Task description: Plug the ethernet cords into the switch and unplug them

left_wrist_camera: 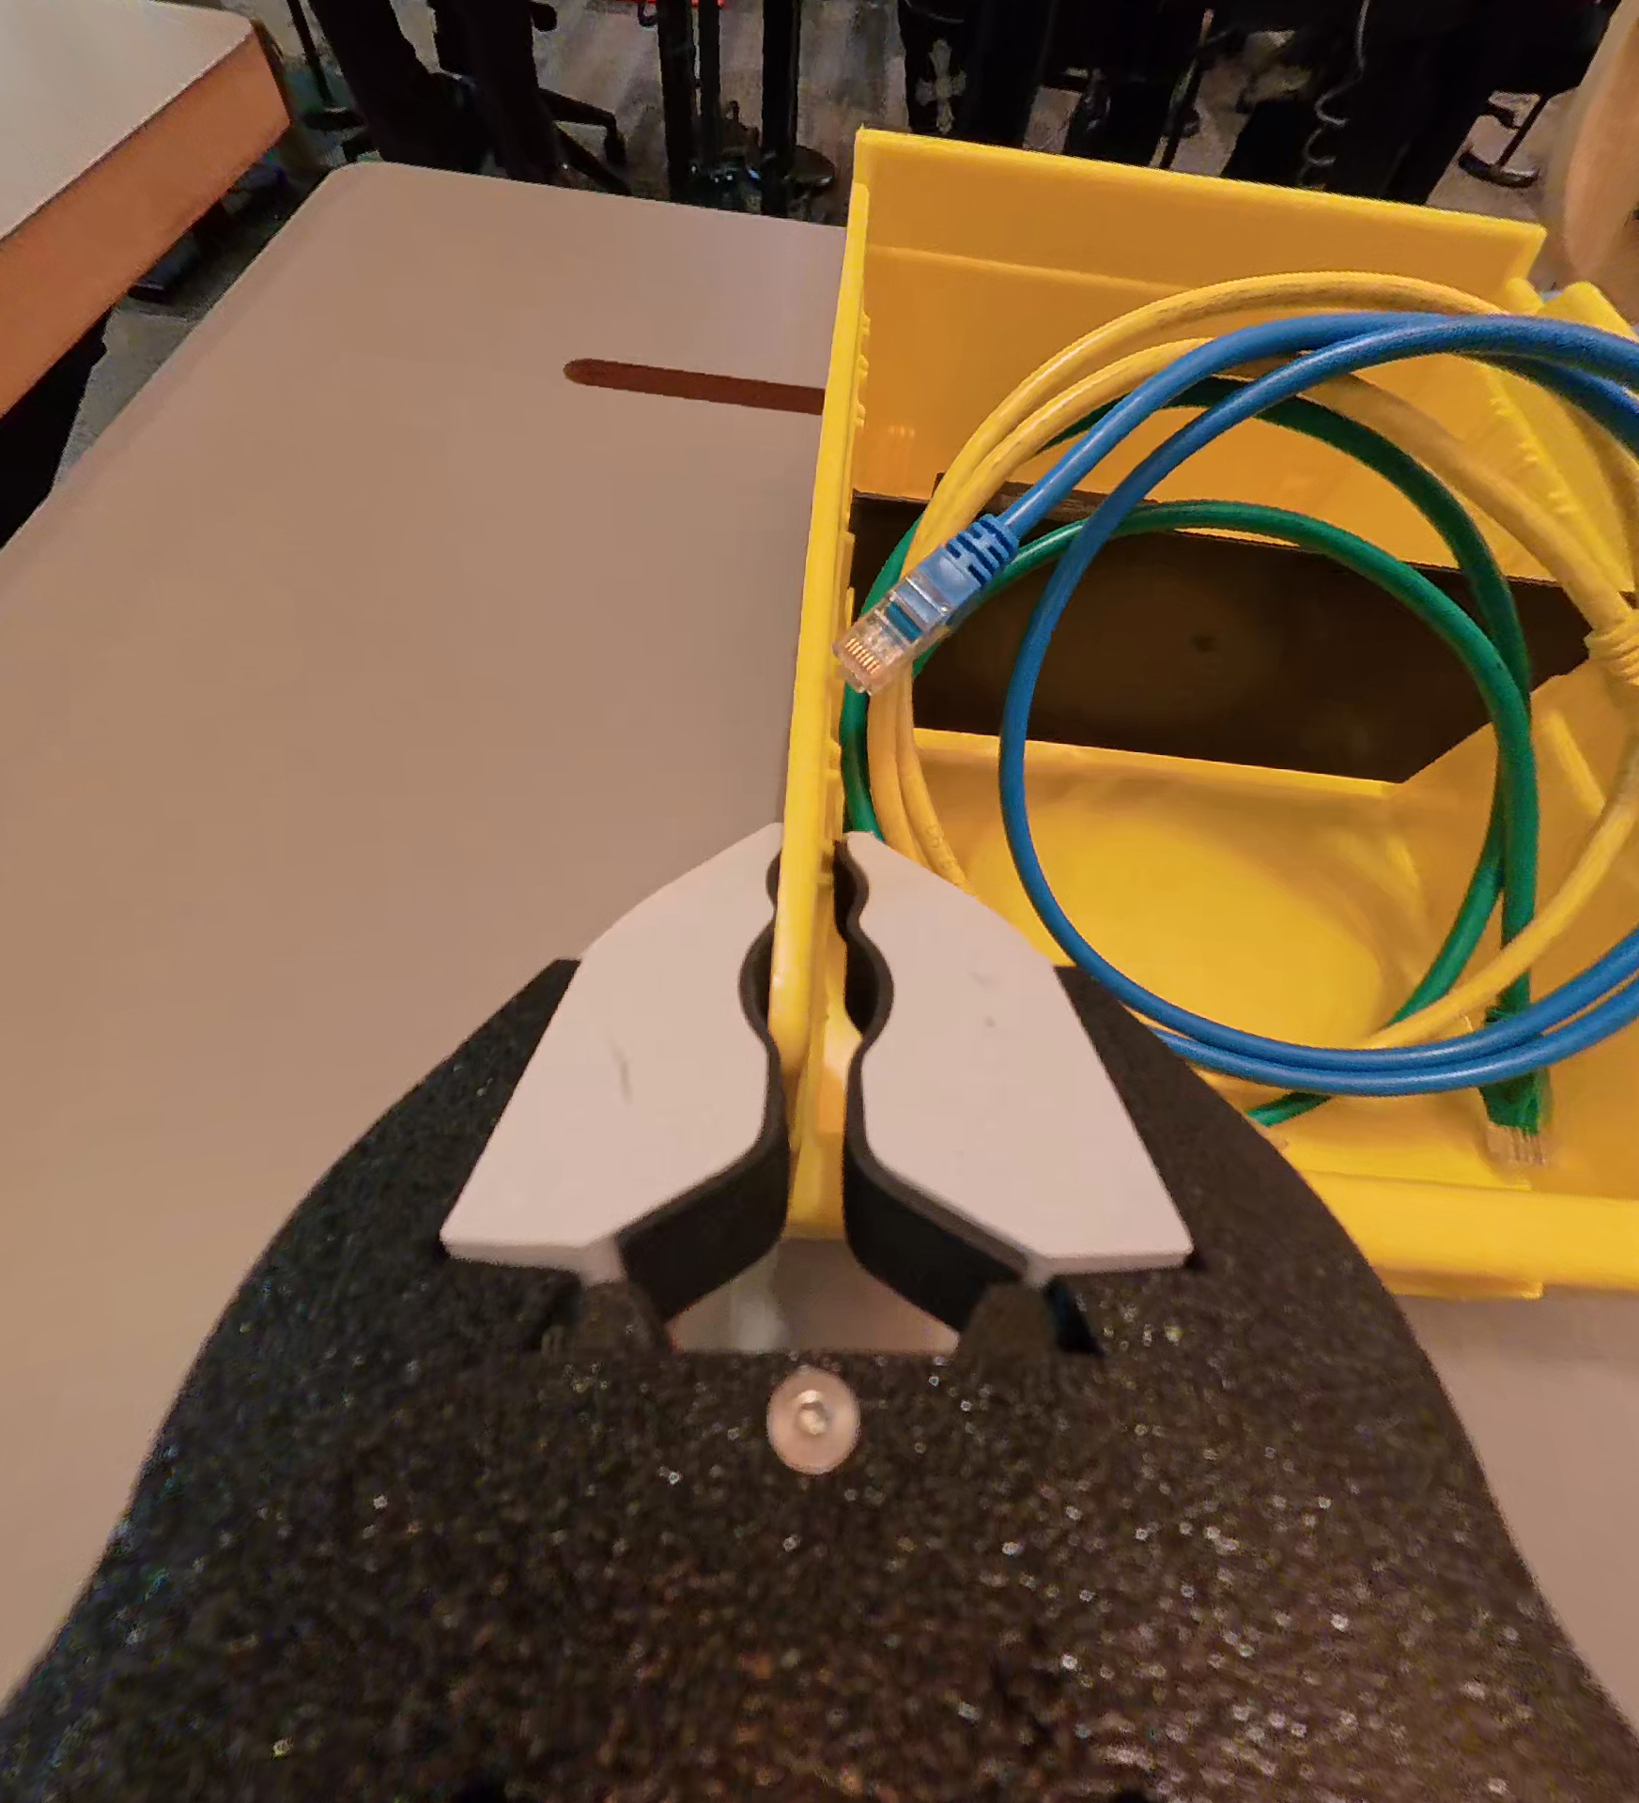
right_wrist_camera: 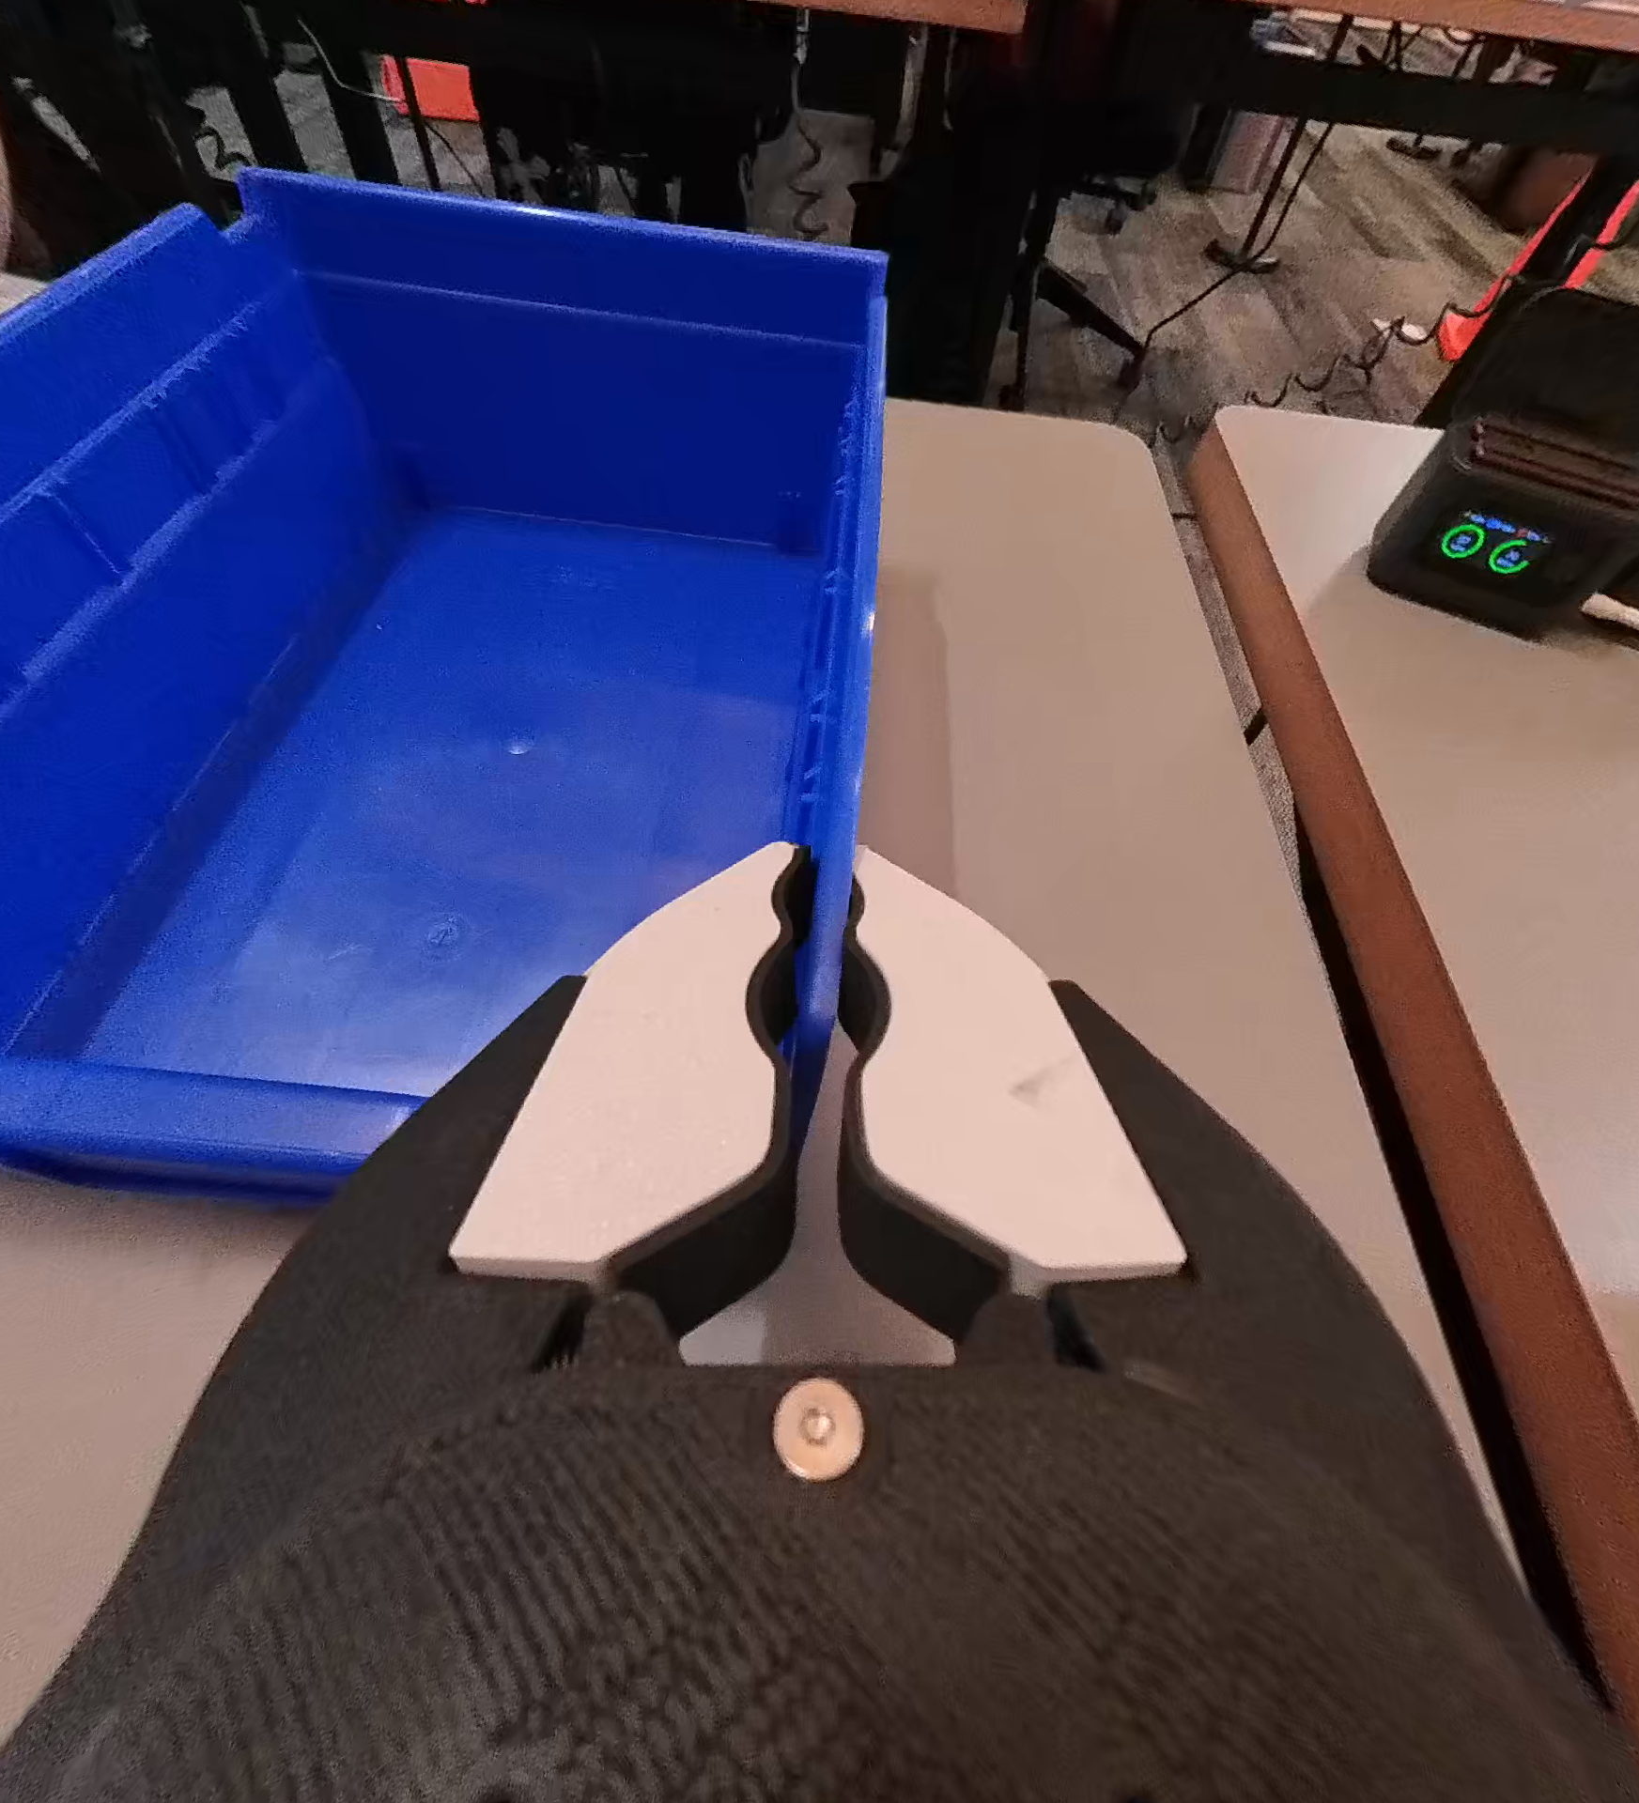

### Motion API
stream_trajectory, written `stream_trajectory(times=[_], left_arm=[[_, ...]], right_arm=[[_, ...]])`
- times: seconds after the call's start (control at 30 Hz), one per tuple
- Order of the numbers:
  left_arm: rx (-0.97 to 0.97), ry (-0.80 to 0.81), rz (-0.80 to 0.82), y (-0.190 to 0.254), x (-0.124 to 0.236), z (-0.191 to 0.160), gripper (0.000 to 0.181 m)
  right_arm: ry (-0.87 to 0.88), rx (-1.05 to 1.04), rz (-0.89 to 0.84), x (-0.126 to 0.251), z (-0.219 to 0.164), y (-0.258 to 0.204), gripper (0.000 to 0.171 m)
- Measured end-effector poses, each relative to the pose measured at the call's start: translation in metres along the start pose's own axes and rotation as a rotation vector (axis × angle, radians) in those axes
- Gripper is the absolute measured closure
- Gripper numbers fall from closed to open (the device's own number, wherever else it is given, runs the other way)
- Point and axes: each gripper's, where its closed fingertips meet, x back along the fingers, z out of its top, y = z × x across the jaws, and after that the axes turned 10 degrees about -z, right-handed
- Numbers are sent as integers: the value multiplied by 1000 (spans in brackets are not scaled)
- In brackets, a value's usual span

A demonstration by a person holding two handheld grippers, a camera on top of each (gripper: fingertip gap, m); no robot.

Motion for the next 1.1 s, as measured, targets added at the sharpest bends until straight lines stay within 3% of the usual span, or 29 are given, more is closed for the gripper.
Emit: stream_trajectory(times=[0.2, 0.27, 0.3, 0.43, 0.5, 0.7, 0.83, 1.1], left_arm=[[-11, 16, -22, 3, -4, 3, 176], [-64, -4, -43, 5, 2, 3, 168], [-100, 2, -43, 6, 9, 9, 164], [-374, 91, -135, 30, 37, 64, 152], [-532, 53, -157, 38, 36, 94, 148], [-855, -307, -212, 31, -21, 151, 106], [-1000, -430, -276, 41, -66, 168, 102], [-1276, -852, -391, 43, -146, 115, 94]], right_arm=[[-41, 39, 7, 0, 1, 2, 164], [-21, 60, -92, 19, 12, 11, 137], [17, 68, -101, 33, 22, 7, 133], [206, 154, 98, 90, 57, -64, 111], [264, 175, 252, 108, 68, -113, 99], [420, 63, 604, 149, 100, -216, 87], [421, 142, 661, 153, 92, -240, 87], [327, 157, 673, 135, 71, -242, 85]])
